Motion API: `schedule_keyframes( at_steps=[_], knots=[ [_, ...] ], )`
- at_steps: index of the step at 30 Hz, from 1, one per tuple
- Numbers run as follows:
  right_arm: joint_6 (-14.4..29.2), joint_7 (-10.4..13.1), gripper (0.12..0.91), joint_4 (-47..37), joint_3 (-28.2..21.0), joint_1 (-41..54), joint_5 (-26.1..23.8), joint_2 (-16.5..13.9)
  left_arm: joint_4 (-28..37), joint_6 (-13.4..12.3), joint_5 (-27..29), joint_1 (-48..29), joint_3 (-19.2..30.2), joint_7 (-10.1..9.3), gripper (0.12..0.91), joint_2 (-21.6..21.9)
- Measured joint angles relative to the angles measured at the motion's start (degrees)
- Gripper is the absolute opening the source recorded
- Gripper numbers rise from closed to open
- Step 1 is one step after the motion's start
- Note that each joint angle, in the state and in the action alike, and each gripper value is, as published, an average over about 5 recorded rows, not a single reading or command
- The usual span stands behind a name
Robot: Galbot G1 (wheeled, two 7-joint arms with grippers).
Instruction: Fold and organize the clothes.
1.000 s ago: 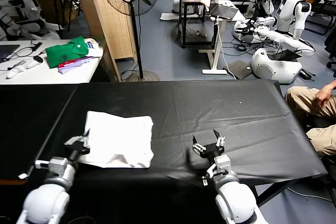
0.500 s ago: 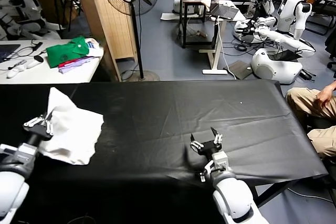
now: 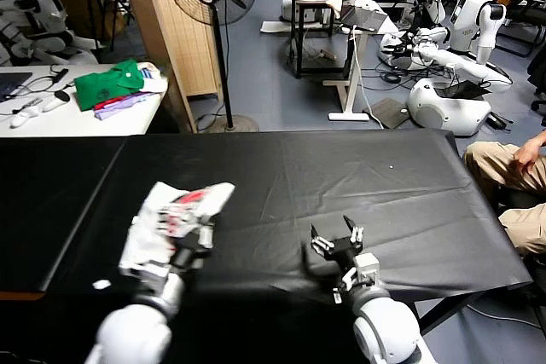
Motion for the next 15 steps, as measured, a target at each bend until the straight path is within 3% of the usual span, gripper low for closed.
schedule_keyframes(
  at_steps=[4, 9, 12, 15],
  knots=[
    [-1.5, 0.4, 0.798, 1.6, 0.0, -0.2, 7.9, -0.2, 2.6, -4.3, 4.3, -1.6, 4.9, 3.49, 0.349, -4.8],
    [-3.1, 1.1, 0.798, 1.6, -1.3, 1.5, 13.8, -0.1, 2.7, -9.9, 5.6, -1.4, 6.9, 7.53, 0.65, -6.1],
    [-3.9, 1.8, 0.798, 0.4, -2.8, 3.5, 15.1, 0.5, 1.6, -11.3, 5.4, -0.9, 6.6, 7.87, 0.764, -5.6],
    [-4.2, 2.4, 0.798, -1.8, -4.5, 6.0, 15.4, 1.3, 0.3, -11.8, 5.2, -0.2, 5.6, 7.41, 0.794, -4.7]
  ],
)
